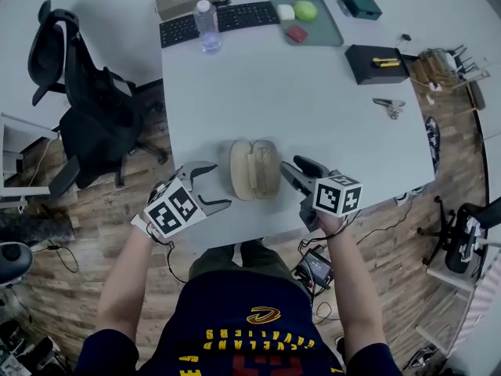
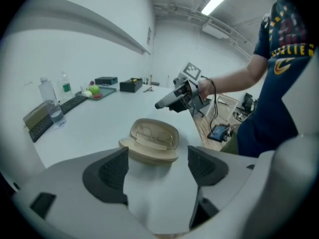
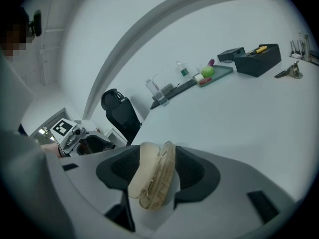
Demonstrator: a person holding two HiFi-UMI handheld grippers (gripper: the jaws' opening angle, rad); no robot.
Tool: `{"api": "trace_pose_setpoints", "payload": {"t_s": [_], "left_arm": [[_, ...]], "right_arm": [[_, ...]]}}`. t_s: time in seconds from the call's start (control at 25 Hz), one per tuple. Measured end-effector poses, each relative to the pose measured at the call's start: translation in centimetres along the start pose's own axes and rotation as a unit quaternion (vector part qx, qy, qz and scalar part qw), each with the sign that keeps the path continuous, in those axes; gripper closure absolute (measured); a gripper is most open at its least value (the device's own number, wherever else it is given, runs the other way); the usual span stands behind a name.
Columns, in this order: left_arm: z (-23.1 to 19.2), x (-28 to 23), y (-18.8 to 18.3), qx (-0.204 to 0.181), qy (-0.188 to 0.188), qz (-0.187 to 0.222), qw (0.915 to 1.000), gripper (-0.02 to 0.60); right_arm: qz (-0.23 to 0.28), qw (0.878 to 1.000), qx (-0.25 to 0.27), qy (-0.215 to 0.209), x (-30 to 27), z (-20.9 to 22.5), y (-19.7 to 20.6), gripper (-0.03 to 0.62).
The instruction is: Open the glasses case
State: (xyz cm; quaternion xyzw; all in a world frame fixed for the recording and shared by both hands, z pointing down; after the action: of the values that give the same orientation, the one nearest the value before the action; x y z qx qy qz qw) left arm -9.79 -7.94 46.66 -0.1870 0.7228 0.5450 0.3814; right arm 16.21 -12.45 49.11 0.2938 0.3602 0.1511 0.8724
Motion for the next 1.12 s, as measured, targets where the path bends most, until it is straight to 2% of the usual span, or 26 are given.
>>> {"api": "trace_pose_setpoints", "payload": {"t_s": [0.16,0.36,0.44,0.48,0.6,0.72,0.76,0.88,1.12], "left_arm": [[0.8,3.0,-2.9,0.026,-0.03,0.115,0.9926,0.195],[2.7,5.6,-5.5,0.066,-0.034,0.21,0.9748,0.198],[3.6,6.4,-6.0,0.091,-0.027,0.242,0.9656,0.226],[4.0,6.6,-6.2,0.104,-0.023,0.255,0.9612,0.265],[5.0,7.0,-6.2,0.147,-0.021,0.281,0.948,0.393],[5.5,7.4,-5.9,0.194,-0.032,0.301,0.9332,0.546],[5.7,7.5,-5.9,0.206,-0.034,0.307,0.9286,0.567],[6.1,7.7,-6.2,0.212,-0.043,0.312,0.9249,0.569],[7.3,8.9,-8.0,0.184,-0.07,0.334,0.922,0.568]], "right_arm": [[0.045,0.999,0.016,0.006,2.4,-1.4,-1.6,0.366],[0.104,0.994,0.019,0.004,6.0,-3.5,-3.2,0.464],[0.128,0.991,0.021,0.012,7.4,-4.6,-3.5,0.511],[0.139,0.99,0.025,0.019,8.1,-5.2,-3.5,0.528],[0.158,0.985,0.044,0.045,9.6,-7.0,-3.0,0.552],[0.168,0.983,0.056,0.054,10.6,-8.8,-2.6,0.562],[0.17,0.982,0.06,0.055,10.9,-9.4,-2.7,0.565],[0.184,0.979,0.074,0.052,11.9,-10.6,-3.7,0.568],[0.222,0.969,0.103,0.047,14.1,-11.3,-5.5,0.566]]}}
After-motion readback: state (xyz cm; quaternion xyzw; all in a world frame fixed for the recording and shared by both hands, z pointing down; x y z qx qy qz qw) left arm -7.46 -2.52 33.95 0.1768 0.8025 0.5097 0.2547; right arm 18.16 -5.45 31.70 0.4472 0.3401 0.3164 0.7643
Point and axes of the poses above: the fingertips, and each gripper's own axes: x backward along the fingers, z to its right, y out of its underside, the point moved 8 cm from there along x, backward along the fingers, and after that the axes turned 3 degrees about -z, right-handed, at the moved point
